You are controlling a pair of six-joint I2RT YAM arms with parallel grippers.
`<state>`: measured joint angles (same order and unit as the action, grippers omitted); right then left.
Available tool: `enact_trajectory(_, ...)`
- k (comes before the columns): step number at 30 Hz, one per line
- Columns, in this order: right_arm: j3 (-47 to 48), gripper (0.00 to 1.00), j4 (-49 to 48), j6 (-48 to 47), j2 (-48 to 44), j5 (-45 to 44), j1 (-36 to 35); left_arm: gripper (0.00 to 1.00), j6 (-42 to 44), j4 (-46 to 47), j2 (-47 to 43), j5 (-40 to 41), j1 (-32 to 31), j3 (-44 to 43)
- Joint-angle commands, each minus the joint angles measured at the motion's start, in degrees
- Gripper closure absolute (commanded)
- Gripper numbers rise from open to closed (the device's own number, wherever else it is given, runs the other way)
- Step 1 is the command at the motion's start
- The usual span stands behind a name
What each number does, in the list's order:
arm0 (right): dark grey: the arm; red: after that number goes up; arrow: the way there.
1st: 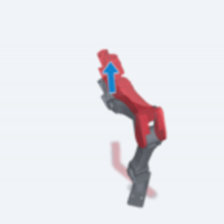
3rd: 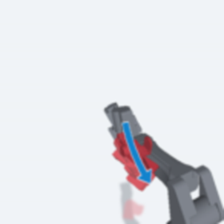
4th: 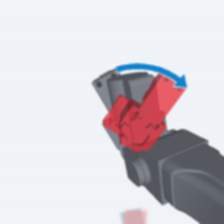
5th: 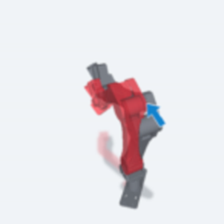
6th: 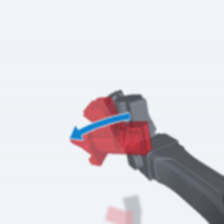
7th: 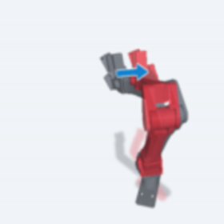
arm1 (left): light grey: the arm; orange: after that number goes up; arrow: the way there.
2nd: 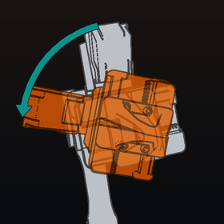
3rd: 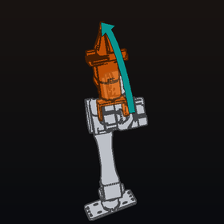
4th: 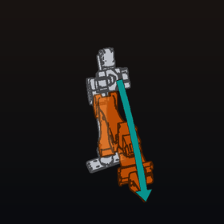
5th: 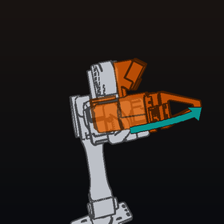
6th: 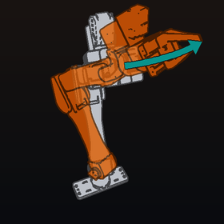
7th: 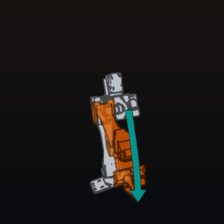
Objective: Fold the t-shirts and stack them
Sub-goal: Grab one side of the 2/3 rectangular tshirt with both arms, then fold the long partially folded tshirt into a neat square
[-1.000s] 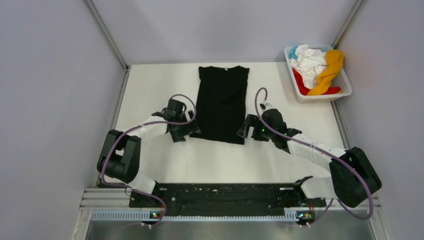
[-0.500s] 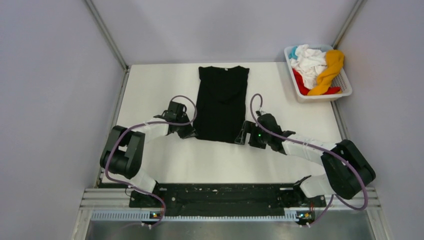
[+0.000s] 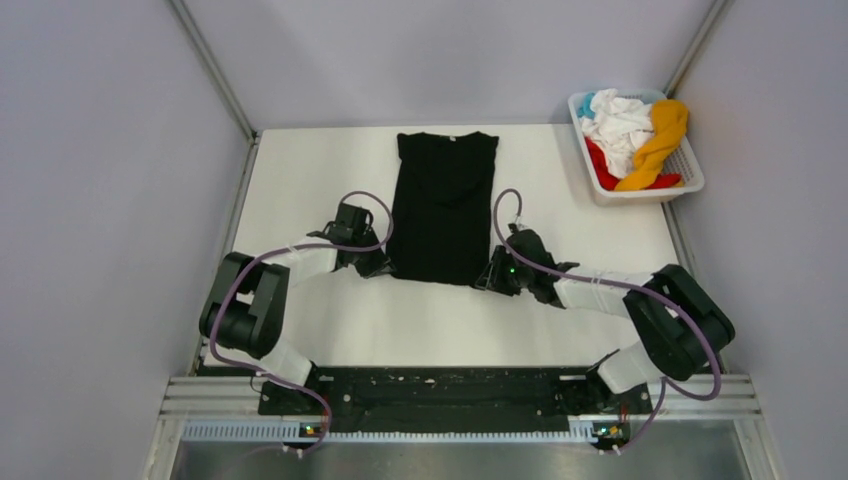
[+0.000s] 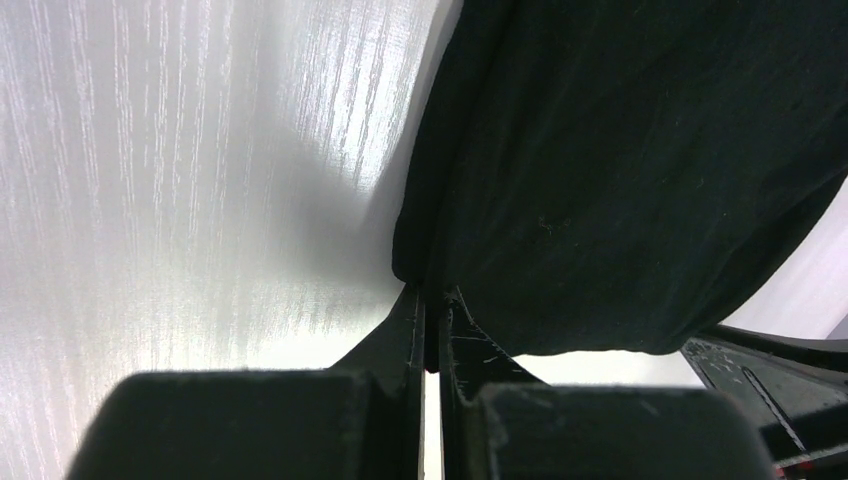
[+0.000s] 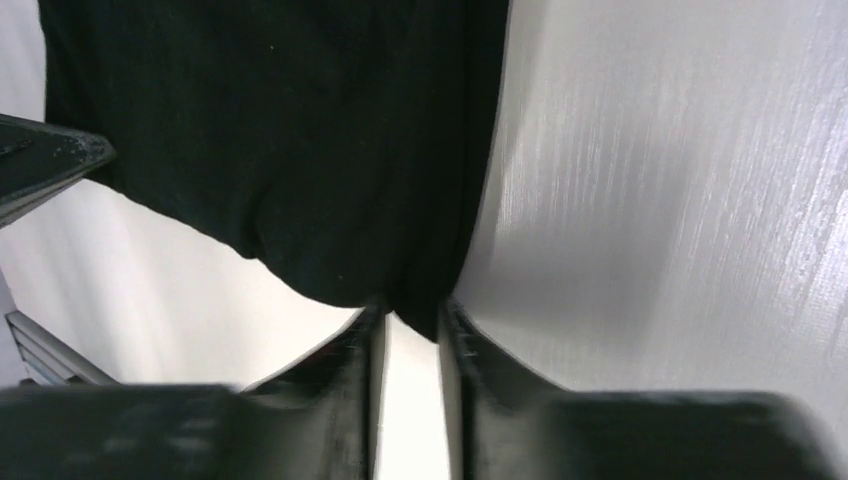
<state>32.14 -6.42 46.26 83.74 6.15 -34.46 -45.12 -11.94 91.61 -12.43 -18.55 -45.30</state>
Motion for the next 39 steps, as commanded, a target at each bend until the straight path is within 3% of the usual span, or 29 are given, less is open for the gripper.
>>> enact_trajectory(1,-0.59,0.83,0.72,0.58,1.31,-1.07,-1.95,1.0,-0.02,-1.06,-1.24,1.58,-0.09,1.2)
enact_trajectory(2,-0.85,0.95,0.56,0.52,0.97,-1.28,-2.06,1.0,-0.11,-1.06,-1.78,1.58,-0.09,1.52)
enact_trajectory(3,-1.12,1.0,0.71,0.41,0.33,-1.19,-2.07,1.0,-0.33,-1.25,-2.66,1.64,-0.09,2.1)
enact_trajectory(9,-2.85,1.0,6.16,-1.55,-10.47,7.95,-3.33,1.0,-0.25,-7.05,-16.14,2.82,-0.12,7.49)
enact_trajectory(15,-0.45,1.0,23.91,-2.91,-25.21,20.51,-6.88,1.0,-1.6,-20.75,-44.23,4.41,-0.85,13.36)
enact_trajectory(19,-0.32,1.0,25.38,1.94,-32.46,32.76,-7.55,1.0,-2.35,-31.05,-58.71,2.68,-0.83,11.63)
enact_trajectory(22,2.33,1.0,28.74,2.86,-36.06,36.09,-7.99,1.0,-2.28,-38.78,-64.87,4.26,-0.87,7.44)
enact_trajectory(25,3.99,1.0,30.18,3.07,-37.08,36.36,-7.92,1.0,-1.71,-39.77,-66.63,6.26,-0.88,4.46)
enact_trajectory(29,6.8,1.0,30.58,0.31,-34.54,34.55,-4.48,1.0,-1.1,-33.25,-63.2,6.77,-0.86,4.06)
enact_trajectory(34,11.16,1.0,31.12,-8.4,-29.62,32.92,4.41,1.0,0.29,-25.73,-52.99,11.17,-0.87,-0.36)
enact_trajectory(39,15.19,1.0,29.73,-12.19,-23.98,29.79,8.01,1.0,3.3,-19.93,-41.74,16.05,-0.77,-6.79)
